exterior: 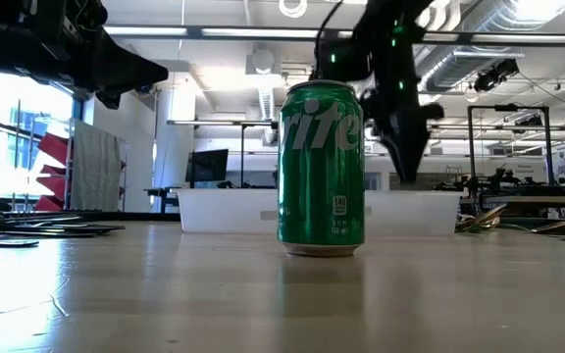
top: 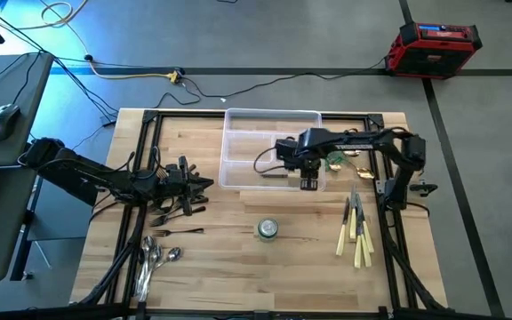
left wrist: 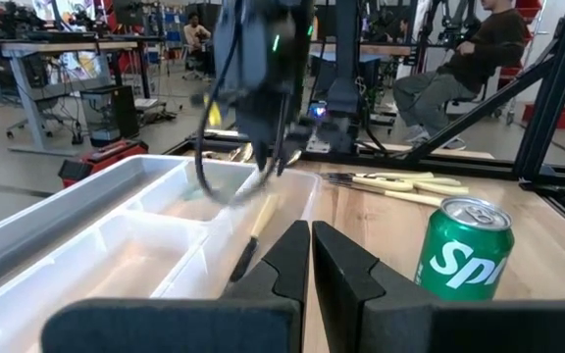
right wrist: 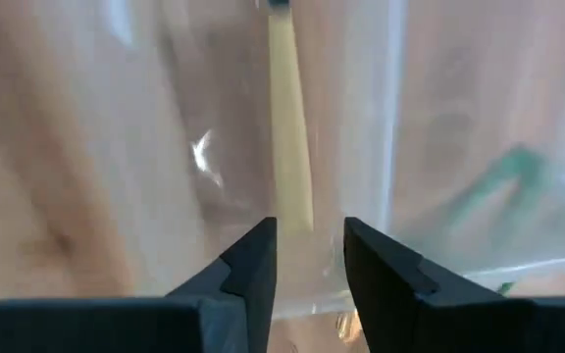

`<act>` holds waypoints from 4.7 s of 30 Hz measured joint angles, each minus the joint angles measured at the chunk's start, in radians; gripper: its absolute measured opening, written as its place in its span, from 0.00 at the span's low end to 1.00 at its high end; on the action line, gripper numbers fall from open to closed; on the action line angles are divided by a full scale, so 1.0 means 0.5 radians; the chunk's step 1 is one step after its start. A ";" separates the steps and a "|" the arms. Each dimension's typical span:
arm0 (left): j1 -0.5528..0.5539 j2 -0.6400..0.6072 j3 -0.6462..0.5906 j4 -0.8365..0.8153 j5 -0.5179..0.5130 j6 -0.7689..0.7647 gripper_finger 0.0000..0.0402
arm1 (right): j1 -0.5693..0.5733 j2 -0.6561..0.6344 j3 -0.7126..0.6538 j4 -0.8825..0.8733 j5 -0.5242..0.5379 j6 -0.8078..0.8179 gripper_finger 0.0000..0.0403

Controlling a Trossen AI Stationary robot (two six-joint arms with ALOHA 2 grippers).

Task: Sort silverware
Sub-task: Put the yellow table knife into the silverware tray

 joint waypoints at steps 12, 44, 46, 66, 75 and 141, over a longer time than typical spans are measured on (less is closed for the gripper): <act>0.000 -0.001 0.000 -0.008 -0.002 -0.020 0.00 | 0.258 -0.023 -0.182 0.599 -0.698 0.342 0.18; -0.001 0.000 0.000 -0.018 -0.032 -0.022 0.00 | 0.393 0.045 0.073 0.256 -0.390 0.954 0.07; -0.001 0.000 0.000 -0.019 -0.020 -0.036 0.00 | 0.455 0.045 0.078 0.140 -0.457 1.141 0.07; -0.001 0.000 0.000 -0.022 0.014 -0.066 0.00 | 1.480 -0.005 -0.072 -0.567 -0.383 3.037 0.18; 0.000 0.000 0.000 0.001 -0.016 0.004 0.00 | 1.619 -0.633 -0.788 0.270 -0.538 3.669 0.27; 0.080 -0.001 0.000 0.057 -0.060 0.038 0.00 | 0.191 -0.370 -0.317 0.376 0.226 0.287 0.10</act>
